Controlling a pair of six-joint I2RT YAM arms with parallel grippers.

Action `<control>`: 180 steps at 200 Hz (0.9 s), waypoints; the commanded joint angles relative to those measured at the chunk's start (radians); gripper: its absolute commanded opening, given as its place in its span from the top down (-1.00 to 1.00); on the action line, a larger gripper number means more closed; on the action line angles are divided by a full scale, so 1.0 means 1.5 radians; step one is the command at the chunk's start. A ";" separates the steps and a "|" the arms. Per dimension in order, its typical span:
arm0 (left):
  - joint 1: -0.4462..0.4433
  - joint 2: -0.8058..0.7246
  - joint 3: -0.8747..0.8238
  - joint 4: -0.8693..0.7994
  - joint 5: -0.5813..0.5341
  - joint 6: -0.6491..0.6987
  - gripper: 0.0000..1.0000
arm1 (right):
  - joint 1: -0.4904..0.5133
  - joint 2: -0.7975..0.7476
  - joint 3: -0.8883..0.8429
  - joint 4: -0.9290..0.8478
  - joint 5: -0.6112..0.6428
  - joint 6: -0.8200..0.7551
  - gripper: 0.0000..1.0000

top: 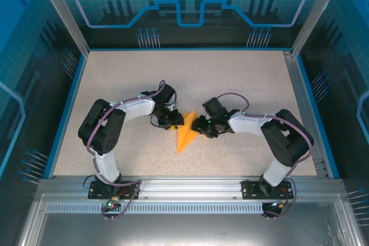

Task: Fold a paper plane with a square sheet of paper (pick it up from the middle)
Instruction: Turn over the paper at the center of the table.

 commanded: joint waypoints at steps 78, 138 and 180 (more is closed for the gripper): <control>0.001 0.037 0.001 -0.015 0.016 0.015 0.41 | 0.000 0.023 0.018 0.064 -0.039 -0.003 0.06; 0.001 0.031 -0.003 -0.016 0.008 0.012 0.43 | -0.001 0.031 0.004 0.166 -0.063 0.014 -0.13; 0.001 0.023 -0.007 -0.017 0.000 0.009 0.43 | -0.002 0.029 0.002 0.168 -0.027 0.003 -0.16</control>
